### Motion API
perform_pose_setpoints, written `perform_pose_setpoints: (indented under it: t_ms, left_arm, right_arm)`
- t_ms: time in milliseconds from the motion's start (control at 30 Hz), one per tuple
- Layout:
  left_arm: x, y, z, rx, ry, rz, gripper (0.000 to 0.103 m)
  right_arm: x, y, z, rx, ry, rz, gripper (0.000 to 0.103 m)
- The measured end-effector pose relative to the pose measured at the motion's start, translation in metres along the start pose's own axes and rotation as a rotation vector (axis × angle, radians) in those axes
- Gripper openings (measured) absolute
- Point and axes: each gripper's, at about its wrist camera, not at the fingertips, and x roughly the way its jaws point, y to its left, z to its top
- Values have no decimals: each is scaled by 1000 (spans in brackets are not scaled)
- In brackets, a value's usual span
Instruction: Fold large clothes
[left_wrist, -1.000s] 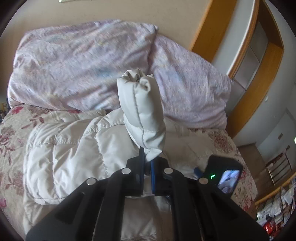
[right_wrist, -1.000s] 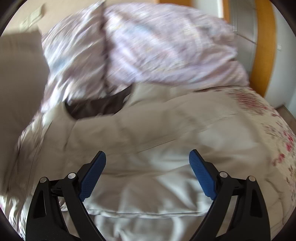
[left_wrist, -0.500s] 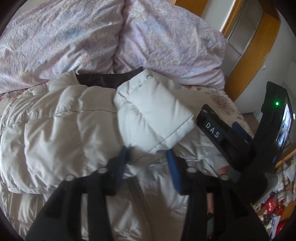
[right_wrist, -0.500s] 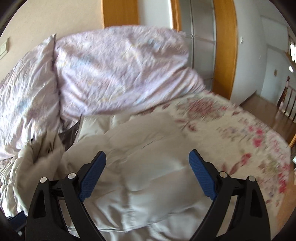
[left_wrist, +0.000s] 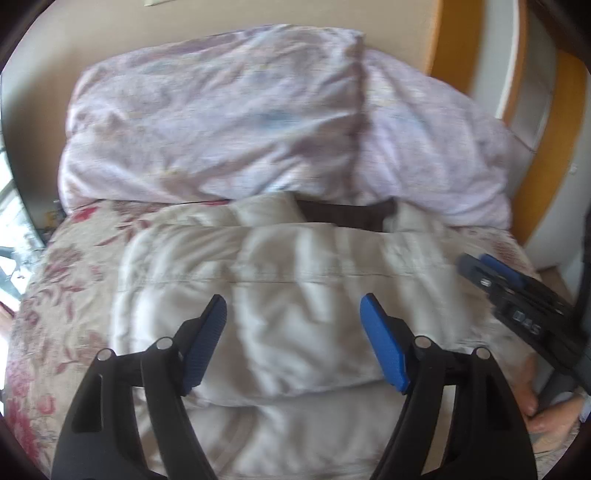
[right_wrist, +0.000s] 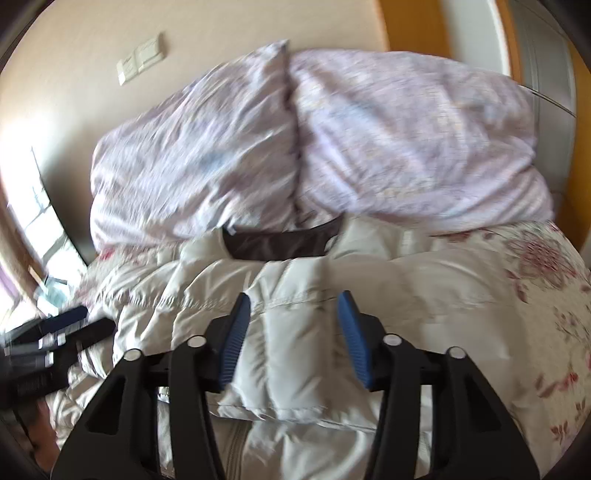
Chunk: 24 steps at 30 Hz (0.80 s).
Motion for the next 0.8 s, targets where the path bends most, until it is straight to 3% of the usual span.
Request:
perform_pose_setpoints:
  t_ms: [100,200,367,433,633,800]
  left_arm:
    - [12,22,-2,-8,-9,101,75]
    - [25,36,-6,-14,5,149,75]
    - [48,43,-14,-17,44,145,76]
    - [54,44,-16,-10,41,149,81]
    - [70,49,-21,-25,53,135,90]
    - [80,52,-24,-42,69,119,94]
  right_arm:
    - [14,13,-7,-66,25,0,41]
    - [30,20,-17,-121,57,-28,39]
    - [52,10,-30,-136,143,-79,38]
    - [61,4,-34,-114,169,-73,38]
    - [74,4,-45,-126,171,-96,37]
    - [82,-3,-43,-87,187,-64,38]
